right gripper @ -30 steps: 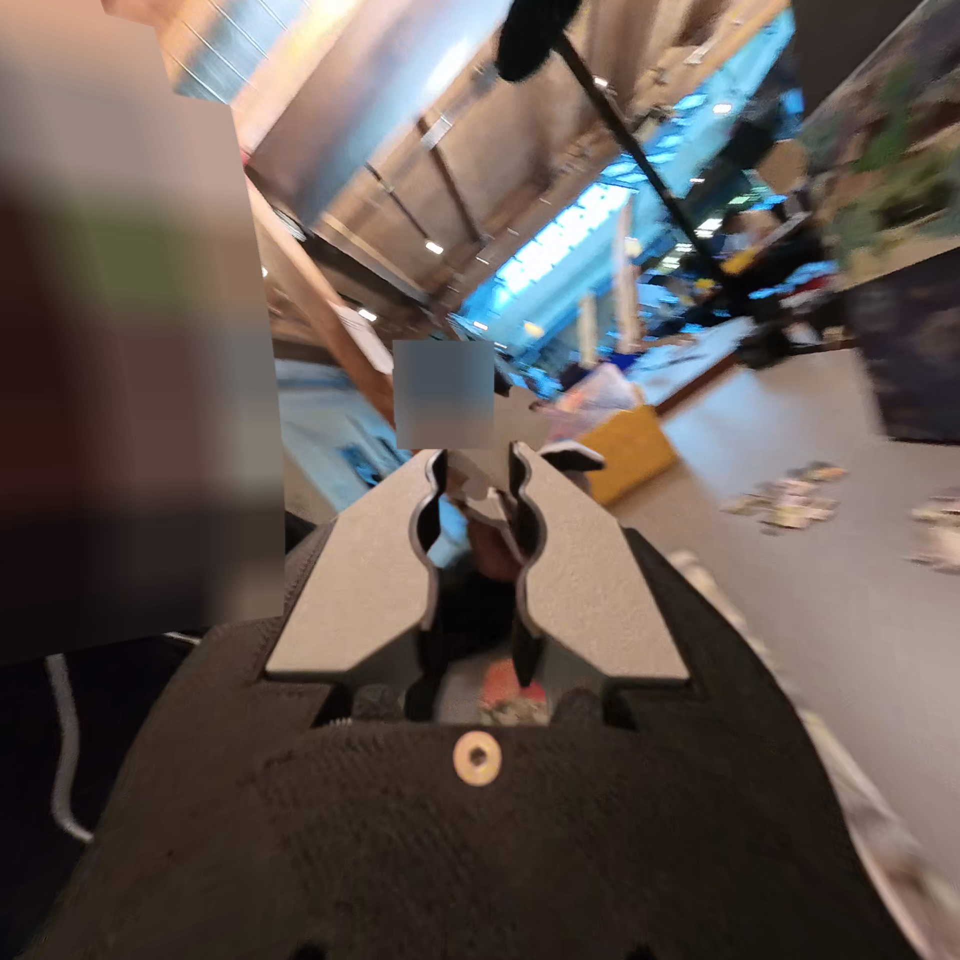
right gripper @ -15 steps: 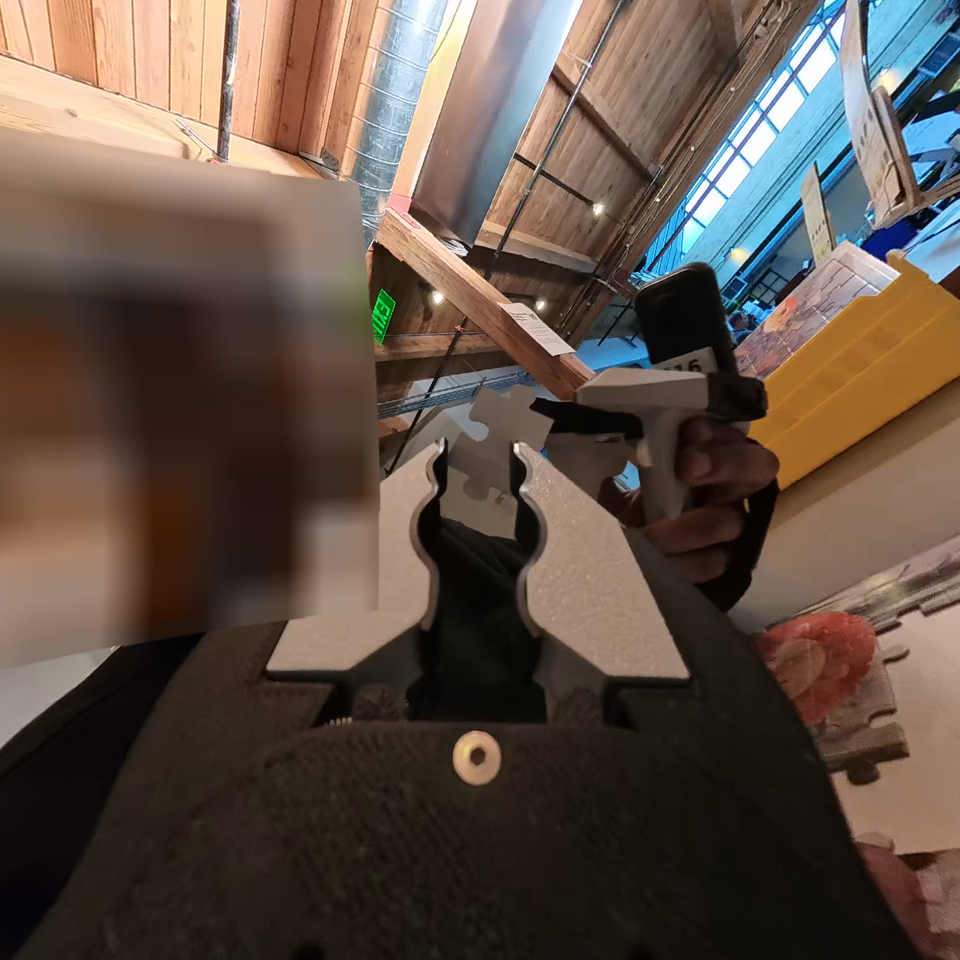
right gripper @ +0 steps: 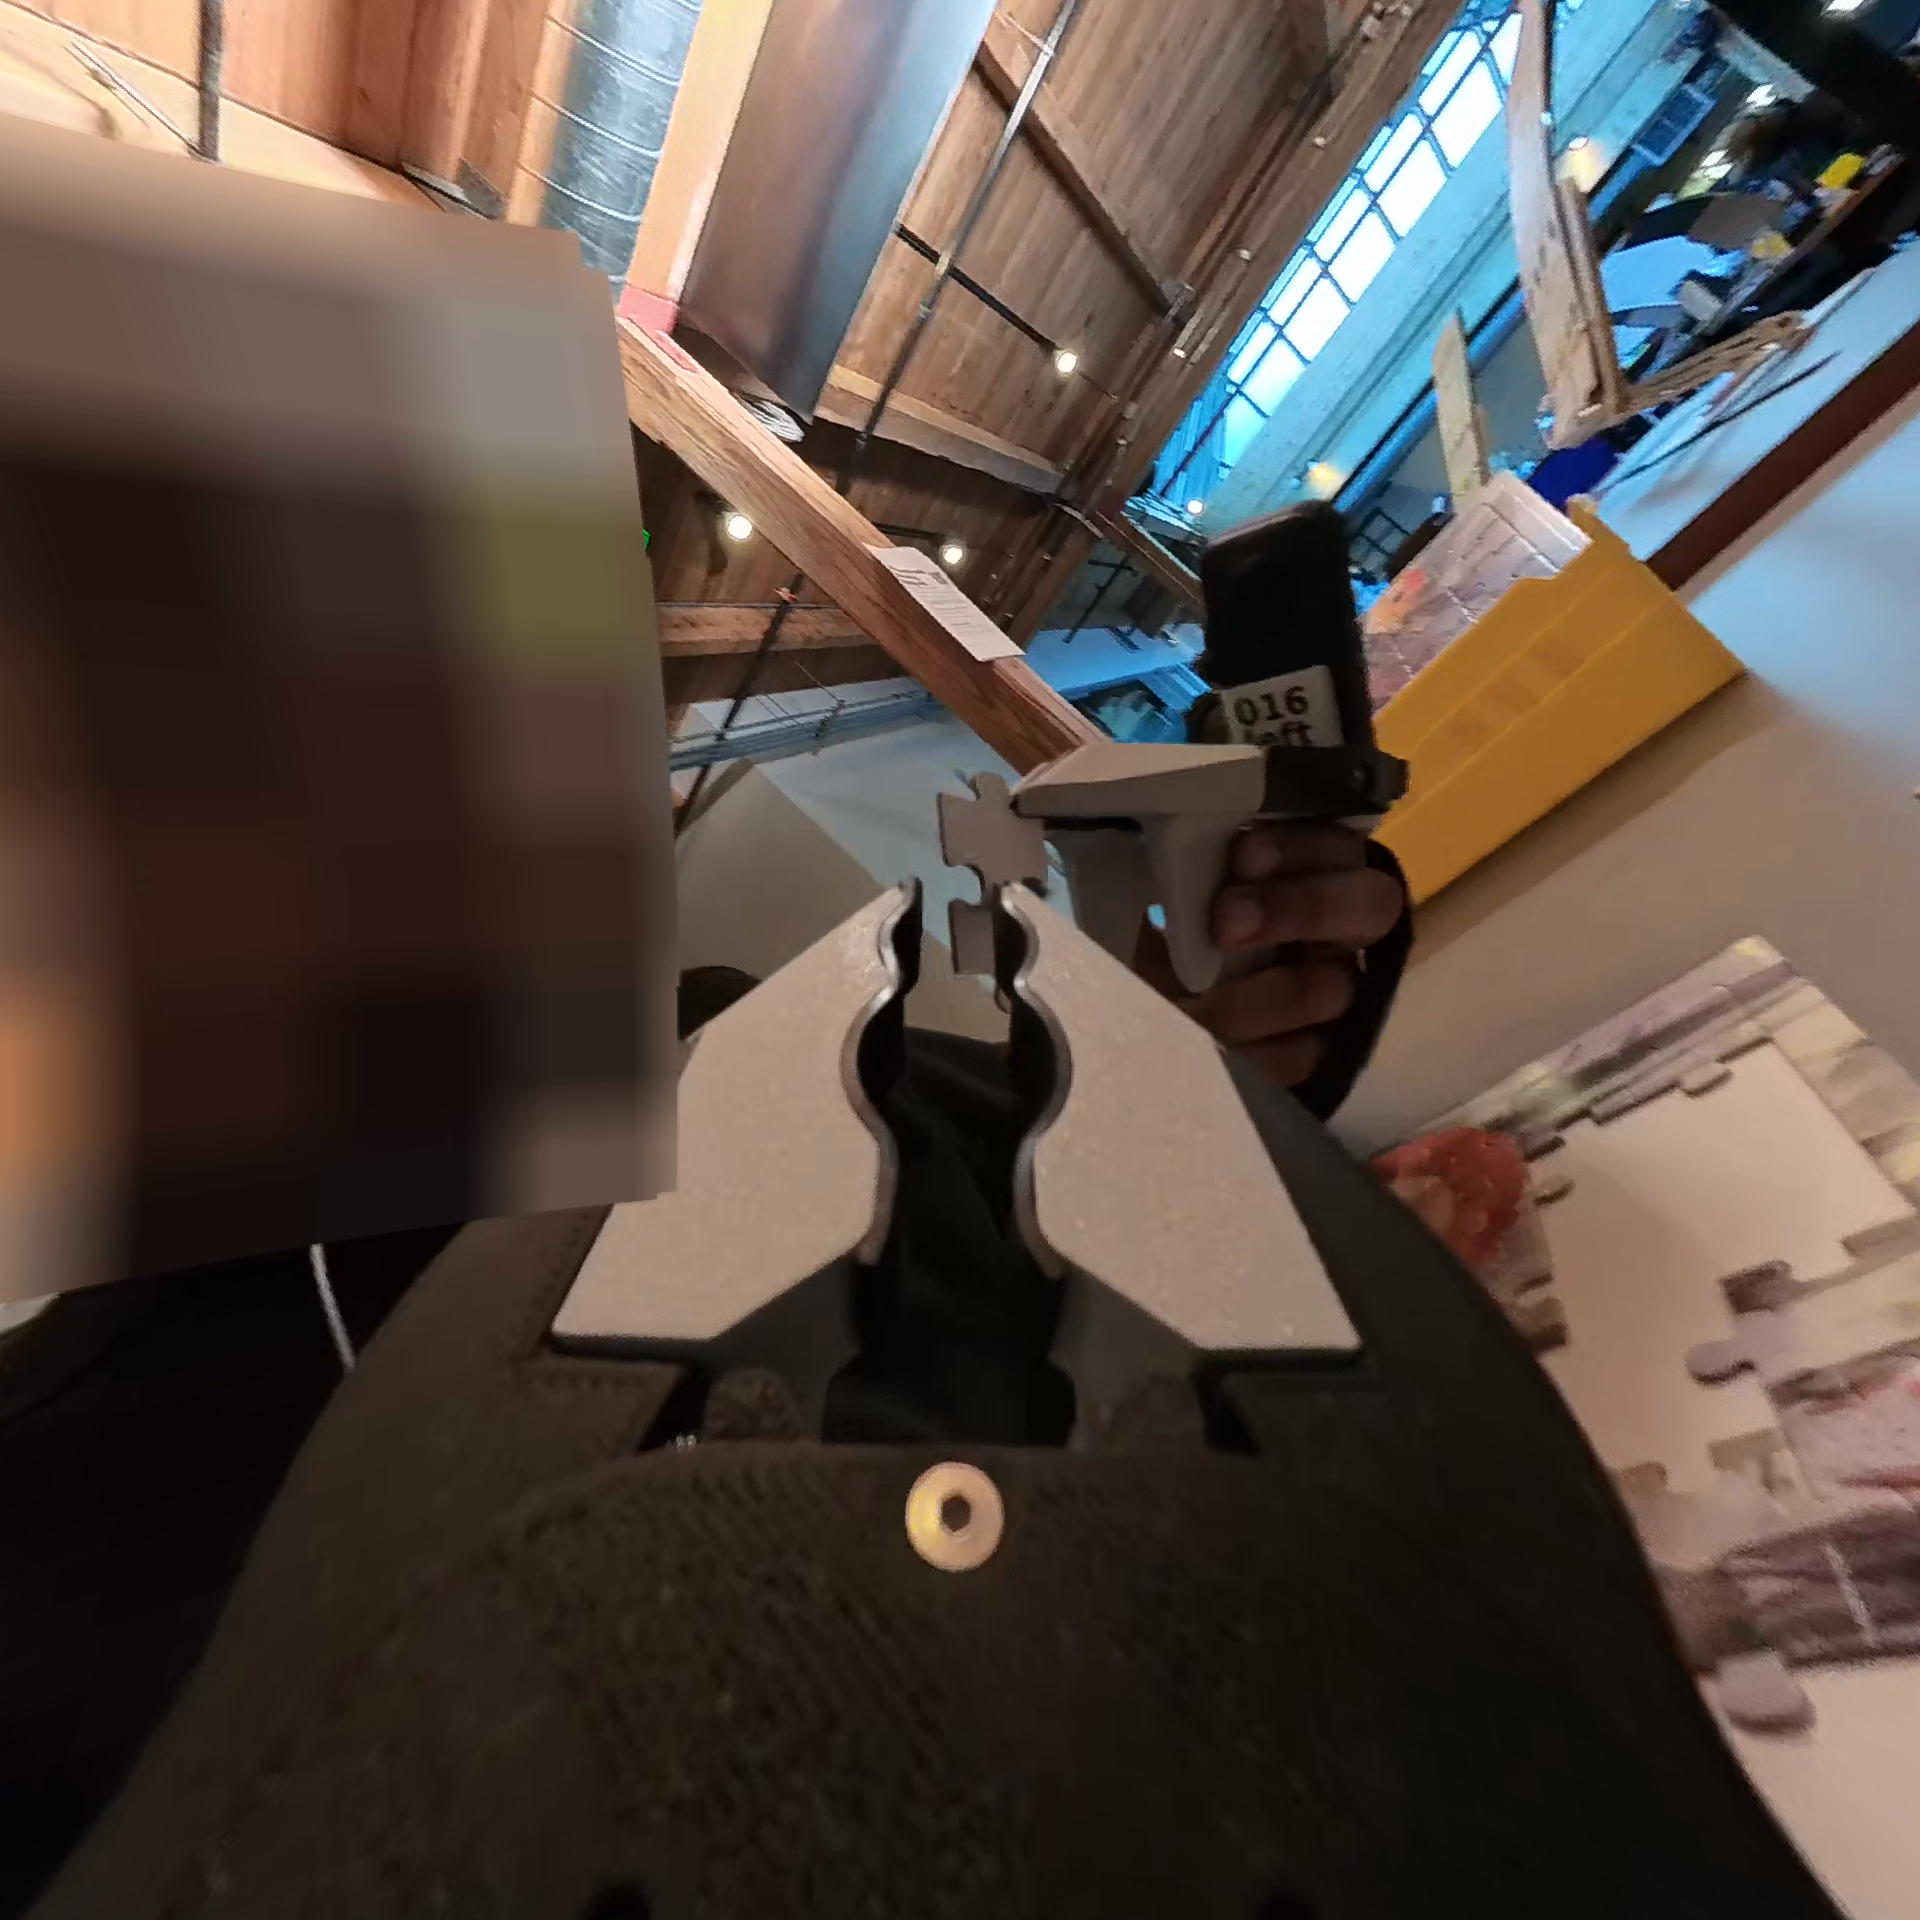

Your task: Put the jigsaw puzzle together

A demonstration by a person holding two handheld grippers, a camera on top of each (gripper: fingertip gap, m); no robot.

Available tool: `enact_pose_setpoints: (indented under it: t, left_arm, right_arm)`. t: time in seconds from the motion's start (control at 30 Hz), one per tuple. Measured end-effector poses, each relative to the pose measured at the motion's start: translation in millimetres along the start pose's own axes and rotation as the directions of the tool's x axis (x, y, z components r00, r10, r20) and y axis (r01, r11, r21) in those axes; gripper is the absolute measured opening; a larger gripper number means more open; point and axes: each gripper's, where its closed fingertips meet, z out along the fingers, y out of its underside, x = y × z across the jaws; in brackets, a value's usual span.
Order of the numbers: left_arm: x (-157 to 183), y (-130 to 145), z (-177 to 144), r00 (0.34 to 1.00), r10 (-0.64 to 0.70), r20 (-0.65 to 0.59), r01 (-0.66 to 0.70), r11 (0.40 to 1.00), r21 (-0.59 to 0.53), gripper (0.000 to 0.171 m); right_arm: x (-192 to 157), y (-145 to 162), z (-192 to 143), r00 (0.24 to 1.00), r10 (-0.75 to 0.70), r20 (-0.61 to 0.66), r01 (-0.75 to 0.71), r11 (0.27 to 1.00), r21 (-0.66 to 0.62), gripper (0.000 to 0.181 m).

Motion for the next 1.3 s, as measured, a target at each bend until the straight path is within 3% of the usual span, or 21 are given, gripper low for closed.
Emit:
enact_pose_setpoints:
  t: [0.03, 0.33, 0.5, 0.6, 0.73, 0.93, 1.07, 1.13, 1.3]
  left_arm:
    - [-1.5, 1.7, -0.5, 1.0, 0.01, 0.012, -0.01, 1.0, -0.013, 0.0]
    - [-32.1, 27.6, -11.2, 0.991, -0.034, 0.132, 0.058, 0.981, -0.185, 0.0]
    - [-40.6, 41.4, -12.9, 0.982, -0.103, 0.155, 0.139, 0.96, -0.243, 0.0]
    - [-41.4, 45.9, -11.8, 0.981, -0.105, 0.163, 0.146, 0.953, -0.265, 0.0]
    - [-43.2, 47.6, -12.1, 0.979, -0.103, 0.174, 0.149, 0.951, -0.273, 0.0]
    - [-51.0, 34.7, -22.4, 0.972, -0.053, 0.228, 0.109, 0.964, -0.243, 0.0]
    - [-56.3, 30.7, -27.1, 0.966, -0.037, 0.256, 0.098, 0.968, -0.229, 0.0]
    - [-56.2, 31.4, -26.8, 0.967, -0.051, 0.251, 0.109, 0.968, -0.226, 0.0]
    - [-56.0, 32.1, -26.7, 0.967, -0.046, 0.251, 0.106, 0.967, -0.23, 0.0]
  right_arm:
    - [2.9, 0.5, -1.6, 0.999, -0.019, -0.031, 0.019, 1.0, -0.013, 0.012]
    - [21.4, -10.1, -24.6, 0.91, -0.276, -0.309, 0.247, 0.96, -0.129, 0.023]
    - [46.8, 9.1, -30.3, 0.821, -0.391, -0.415, 0.269, 0.908, -0.322, 0.026]
    - [67.0, 26.2, -36.6, 0.726, -0.513, -0.458, 0.273, 0.826, -0.493, 0.021]
    - [91.4, 37.1, -51.3, 0.536, -0.701, -0.47, 0.268, 0.67, -0.692, 0.009]
    - [113.8, 42.5, -70.6, 0.335, -0.852, -0.403, 0.205, 0.483, -0.851, 0.024]
    - [133.4, 52.6, -78.8, 0.285, -0.876, -0.388, 0.112, 0.433, -0.895, 0.048]
    - [135.7, 52.3, -74.2, 0.291, -0.866, -0.407, 0.121, 0.455, -0.882, 0.051]
    - [139.7, 53.1, -74.1, 0.304, -0.847, -0.436, 0.105, 0.484, -0.868, 0.043]
